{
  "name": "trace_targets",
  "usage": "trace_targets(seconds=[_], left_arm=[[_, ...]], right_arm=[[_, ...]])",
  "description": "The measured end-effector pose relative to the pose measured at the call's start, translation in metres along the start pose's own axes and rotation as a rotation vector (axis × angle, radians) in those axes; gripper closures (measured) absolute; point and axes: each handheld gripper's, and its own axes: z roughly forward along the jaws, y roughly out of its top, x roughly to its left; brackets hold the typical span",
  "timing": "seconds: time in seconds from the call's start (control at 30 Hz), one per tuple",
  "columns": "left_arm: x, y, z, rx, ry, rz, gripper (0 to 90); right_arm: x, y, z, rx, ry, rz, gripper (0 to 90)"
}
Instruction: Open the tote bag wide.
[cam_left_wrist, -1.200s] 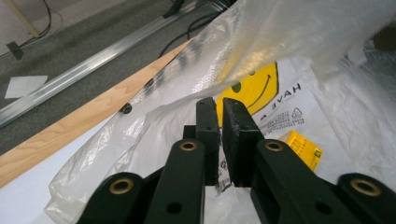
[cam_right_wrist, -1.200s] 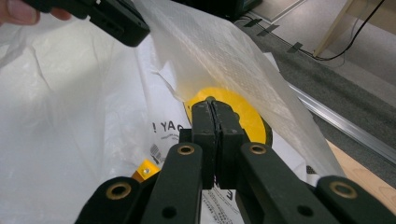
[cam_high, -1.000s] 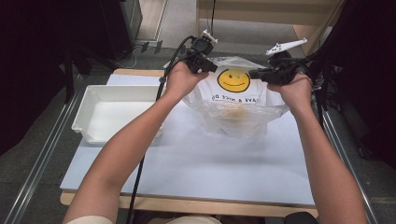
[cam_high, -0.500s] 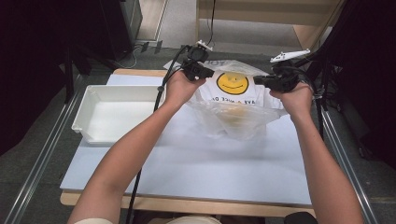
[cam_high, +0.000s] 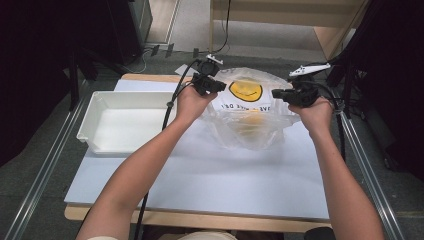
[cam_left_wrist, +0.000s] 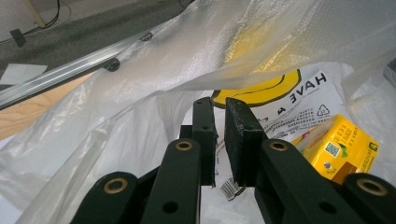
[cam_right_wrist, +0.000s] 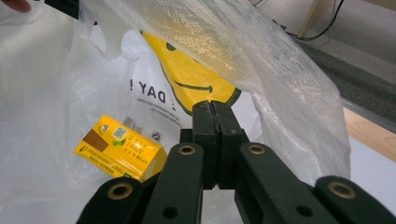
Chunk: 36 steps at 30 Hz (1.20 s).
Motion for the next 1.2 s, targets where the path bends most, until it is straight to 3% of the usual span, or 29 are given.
trace_targets(seconds=[0.2, 0.27, 0.77, 1.2], left_arm=[[-0.002, -0.008, 0.002, -0.028, 0.007, -0.005, 83.5], [-0.003, -0.011, 0.005, -0.006, 0.002, 0.000, 83.2], [-0.009, -0.022, 0.017, -0.022, 0.017, 0.009, 82.7], [-0.010, -0.042, 0.033, 0.001, 0.003, -0.015, 81.3]], right_arm=[[0.001, -0.010, 0.003, -0.004, -0.014, -0.001, 90.0], [0.000, -0.016, 0.005, 0.003, -0.016, 0.009, 90.0], [0.000, -0.031, 0.018, 0.020, -0.049, 0.026, 89.9], [-0.004, -0.050, 0.026, 0.043, -0.060, 0.055, 89.6]])
